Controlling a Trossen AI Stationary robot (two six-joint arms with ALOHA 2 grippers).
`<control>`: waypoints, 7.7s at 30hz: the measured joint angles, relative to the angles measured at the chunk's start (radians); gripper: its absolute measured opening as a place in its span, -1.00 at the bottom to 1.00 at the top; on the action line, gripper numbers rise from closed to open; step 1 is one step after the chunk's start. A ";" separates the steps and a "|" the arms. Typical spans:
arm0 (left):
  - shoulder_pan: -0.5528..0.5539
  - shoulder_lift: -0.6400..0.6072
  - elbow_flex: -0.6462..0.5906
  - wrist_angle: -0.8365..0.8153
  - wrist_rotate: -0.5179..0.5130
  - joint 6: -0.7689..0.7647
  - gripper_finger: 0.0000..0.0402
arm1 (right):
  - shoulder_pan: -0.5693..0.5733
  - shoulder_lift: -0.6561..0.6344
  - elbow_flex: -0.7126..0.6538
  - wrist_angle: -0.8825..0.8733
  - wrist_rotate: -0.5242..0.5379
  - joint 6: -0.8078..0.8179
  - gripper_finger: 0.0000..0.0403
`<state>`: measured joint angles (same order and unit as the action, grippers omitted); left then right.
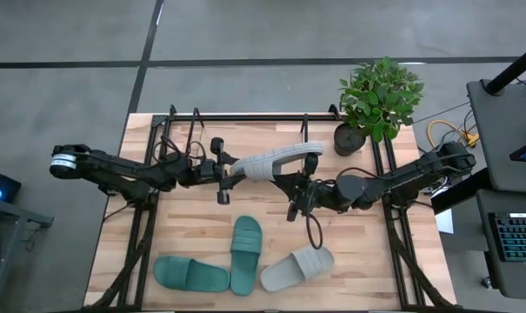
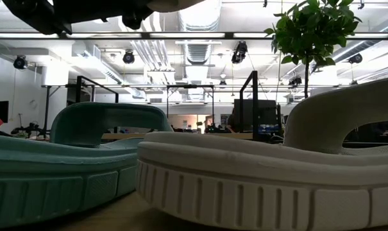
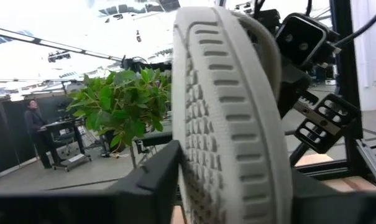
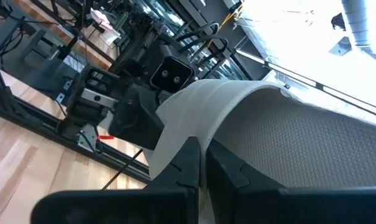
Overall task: Pick and place slides into the shelf
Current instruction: Put the right grey slide on the shelf
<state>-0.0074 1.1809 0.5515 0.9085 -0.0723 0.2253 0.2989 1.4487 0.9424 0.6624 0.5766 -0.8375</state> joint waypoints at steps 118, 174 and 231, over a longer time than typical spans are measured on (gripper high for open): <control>-0.001 -0.162 0.005 -0.132 -0.067 -0.899 -0.94 | -0.070 -0.129 0.019 -0.020 0.130 -1.461 -0.07; -0.008 -0.758 0.005 -0.648 0.069 -0.047 0.06 | -0.346 -0.303 -0.005 -0.431 -0.385 -0.365 -0.76; -0.743 0.005 0.421 -0.771 -1.454 0.749 0.06 | -0.691 -0.154 -0.023 -0.397 -0.981 -0.077 -0.77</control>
<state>-0.7506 1.1858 0.9726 0.1375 -1.5261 0.9741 -0.3921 1.2949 0.9195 0.2657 -0.4047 -0.9149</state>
